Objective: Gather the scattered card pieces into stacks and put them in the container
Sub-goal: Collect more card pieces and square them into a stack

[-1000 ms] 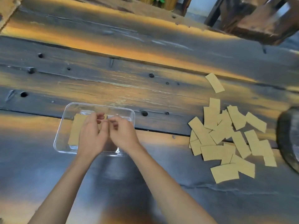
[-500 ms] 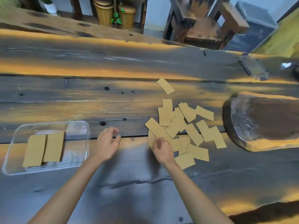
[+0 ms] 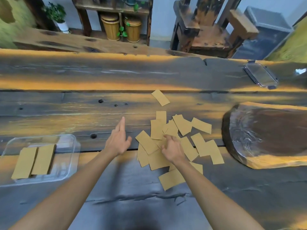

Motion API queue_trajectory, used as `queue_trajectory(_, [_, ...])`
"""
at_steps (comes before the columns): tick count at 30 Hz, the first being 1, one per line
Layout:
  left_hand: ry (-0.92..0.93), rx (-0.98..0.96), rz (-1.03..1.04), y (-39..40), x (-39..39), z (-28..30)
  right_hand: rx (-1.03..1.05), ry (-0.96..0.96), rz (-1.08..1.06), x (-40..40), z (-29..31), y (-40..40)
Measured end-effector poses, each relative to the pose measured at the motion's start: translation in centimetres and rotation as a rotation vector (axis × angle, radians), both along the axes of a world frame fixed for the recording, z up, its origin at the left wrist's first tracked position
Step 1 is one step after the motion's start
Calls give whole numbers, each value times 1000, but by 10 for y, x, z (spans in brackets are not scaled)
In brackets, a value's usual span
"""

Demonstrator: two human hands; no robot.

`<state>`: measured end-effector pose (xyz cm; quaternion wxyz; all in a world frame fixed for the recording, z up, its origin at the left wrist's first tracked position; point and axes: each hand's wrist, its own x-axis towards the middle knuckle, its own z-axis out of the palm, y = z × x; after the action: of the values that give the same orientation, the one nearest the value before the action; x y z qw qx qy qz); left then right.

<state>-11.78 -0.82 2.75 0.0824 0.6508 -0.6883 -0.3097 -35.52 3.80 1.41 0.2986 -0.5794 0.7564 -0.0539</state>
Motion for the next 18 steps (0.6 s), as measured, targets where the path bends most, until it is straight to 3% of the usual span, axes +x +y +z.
queue_trajectory(18, [-139,26,-222,-152,-65,-39,-1,-22,-97,-20,-36,-125])
